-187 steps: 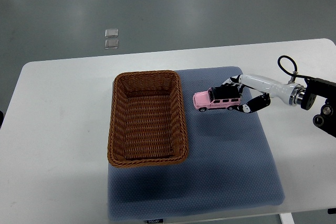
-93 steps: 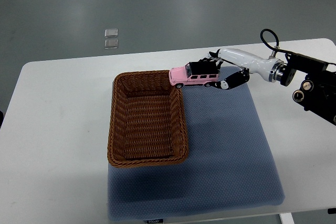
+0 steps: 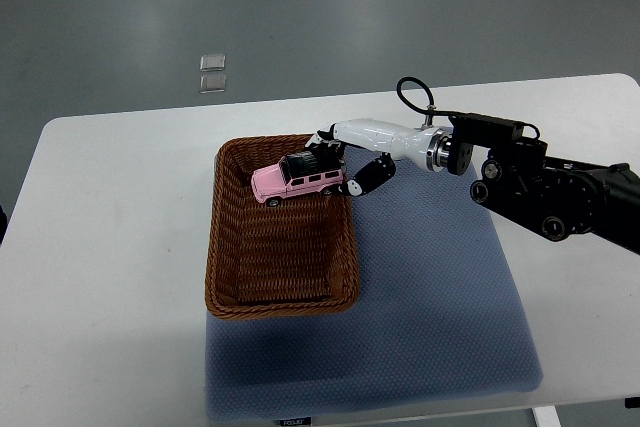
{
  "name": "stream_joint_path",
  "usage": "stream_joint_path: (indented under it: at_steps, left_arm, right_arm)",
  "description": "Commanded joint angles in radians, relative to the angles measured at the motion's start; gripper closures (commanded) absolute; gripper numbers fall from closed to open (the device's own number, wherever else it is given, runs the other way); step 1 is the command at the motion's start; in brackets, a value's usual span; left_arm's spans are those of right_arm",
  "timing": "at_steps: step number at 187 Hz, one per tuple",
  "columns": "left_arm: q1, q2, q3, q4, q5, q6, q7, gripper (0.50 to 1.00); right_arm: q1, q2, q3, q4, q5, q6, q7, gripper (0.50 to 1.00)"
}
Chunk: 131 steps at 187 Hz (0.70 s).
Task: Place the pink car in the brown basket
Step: 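Lower the car into the basket and open the right hand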
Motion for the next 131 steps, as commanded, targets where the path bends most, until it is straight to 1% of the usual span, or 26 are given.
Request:
stream_joint_path:
  at_steps: [1, 6, 11, 22, 25, 32, 39, 48, 52, 57, 58, 59, 67, 81, 109, 131]
  left_arm:
    - [-0.002, 0.0, 0.001, -0.002, 0.0, 0.0, 0.0, 0.5]
    - [-0.002, 0.0, 0.001, 0.0, 0.0, 0.0, 0.0, 0.5]
    - [0.0, 0.0, 0.001, -0.002, 0.0, 0.0, 0.0, 0.5]
    - [-0.002, 0.0, 0.001, -0.002, 0.0, 0.0, 0.0, 0.5]
    - [-0.002, 0.0, 0.001, 0.0, 0.0, 0.0, 0.0, 0.5]
    - [-0.002, 0.0, 0.001, 0.0, 0.0, 0.0, 0.0, 0.5]
    - [-0.002, 0.0, 0.001, -0.002, 0.0, 0.0, 0.0, 0.5]
    - [-0.002, 0.0, 0.001, -0.002, 0.0, 0.0, 0.0, 0.5]
    - [-0.002, 0.0, 0.001, -0.002, 0.0, 0.0, 0.0, 0.5]
    - [-0.002, 0.0, 0.001, -0.002, 0.0, 0.0, 0.0, 0.5]
    - [-0.002, 0.0, 0.001, -0.002, 0.0, 0.0, 0.0, 0.5]
    - [-0.002, 0.0, 0.001, -0.002, 0.0, 0.0, 0.0, 0.5]
    - [-0.002, 0.0, 0.001, -0.002, 0.0, 0.0, 0.0, 0.5]
    - [-0.002, 0.0, 0.001, -0.002, 0.0, 0.0, 0.0, 0.5]
    - [-0.002, 0.0, 0.001, -0.002, 0.0, 0.0, 0.0, 0.5]
    - [-0.002, 0.0, 0.001, -0.002, 0.0, 0.0, 0.0, 0.5]
  right_arm:
    - [-0.003, 0.002, -0.016, -0.002, 0.0, 0.0, -0.001, 0.82]
    - [-0.005, 0.002, -0.018, -0.002, 0.0, 0.0, -0.001, 0.814]
    - [-0.005, 0.002, -0.021, -0.002, 0.0, 0.001, -0.001, 0.791]
    - [-0.006, 0.002, -0.021, -0.002, 0.0, 0.0, -0.002, 0.762]
    - [-0.005, 0.002, -0.021, -0.002, 0.0, 0.0, -0.004, 0.748]
    - [-0.005, 0.002, -0.021, -0.002, 0.0, 0.0, -0.004, 0.742]
    - [-0.005, 0.002, -0.021, -0.002, 0.0, -0.003, -0.004, 0.711]
    - [-0.005, 0.002, -0.019, -0.002, 0.0, -0.005, -0.004, 0.701]
    - [-0.005, 0.002, -0.019, -0.002, 0.0, -0.006, -0.004, 0.685]
    - [-0.005, 0.003, -0.019, -0.002, 0.0, -0.006, -0.004, 0.648]
    - [-0.005, 0.003, -0.019, -0.002, 0.0, -0.006, -0.004, 0.648]
    - [-0.006, 0.003, -0.019, -0.002, 0.001, -0.006, -0.004, 0.636]
    - [-0.005, 0.003, -0.018, -0.002, 0.001, -0.006, -0.004, 0.617]
    - [-0.005, 0.0, -0.015, -0.002, 0.003, -0.008, -0.004, 0.609]
    - [-0.005, -0.012, 0.012, -0.002, 0.015, -0.014, -0.004, 0.611]
    - [-0.014, -0.023, 0.139, -0.005, 0.031, -0.026, -0.004, 0.611]
